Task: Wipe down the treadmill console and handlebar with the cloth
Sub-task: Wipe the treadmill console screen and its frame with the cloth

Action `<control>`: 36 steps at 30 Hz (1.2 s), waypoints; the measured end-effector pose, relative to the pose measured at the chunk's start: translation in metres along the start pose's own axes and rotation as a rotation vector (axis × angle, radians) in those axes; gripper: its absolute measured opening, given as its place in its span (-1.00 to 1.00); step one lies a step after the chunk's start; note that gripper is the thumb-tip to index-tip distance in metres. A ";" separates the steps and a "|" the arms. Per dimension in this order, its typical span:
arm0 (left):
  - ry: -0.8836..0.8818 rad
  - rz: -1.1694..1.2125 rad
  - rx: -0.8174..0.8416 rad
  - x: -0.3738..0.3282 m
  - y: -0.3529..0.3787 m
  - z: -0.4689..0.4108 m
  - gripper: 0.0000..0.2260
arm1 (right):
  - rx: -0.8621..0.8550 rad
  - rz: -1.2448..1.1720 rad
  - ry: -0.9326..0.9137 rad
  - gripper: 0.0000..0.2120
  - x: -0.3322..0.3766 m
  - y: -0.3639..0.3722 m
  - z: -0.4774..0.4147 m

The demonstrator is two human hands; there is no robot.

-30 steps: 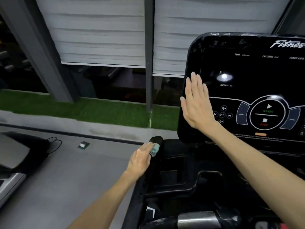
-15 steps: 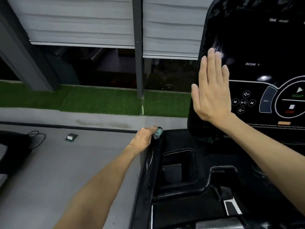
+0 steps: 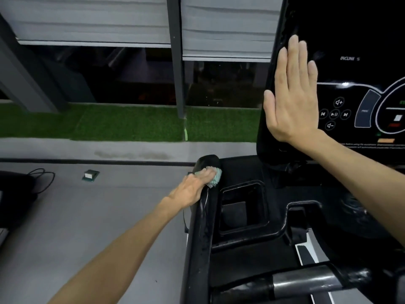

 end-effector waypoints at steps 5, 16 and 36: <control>-0.030 -0.020 0.020 -0.032 0.014 0.053 -0.37 | 0.011 -0.019 0.005 -0.41 0.003 -0.004 0.000; -0.151 0.016 -0.011 -0.025 0.009 0.006 -0.38 | 0.038 -0.005 0.003 -0.40 0.001 -0.004 0.000; -0.181 0.012 0.020 -0.050 0.008 0.039 -0.37 | 0.201 -0.003 0.092 -0.40 0.046 0.013 0.079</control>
Point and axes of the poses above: each hand's wrist, its own z-axis away from the middle knuckle, its own y-axis out of the palm, x = y × z, the point moved 1 cm from there along -z, towards the middle knuckle, and after that the axes turned 1 degree about -y, right-handed, at the moved point
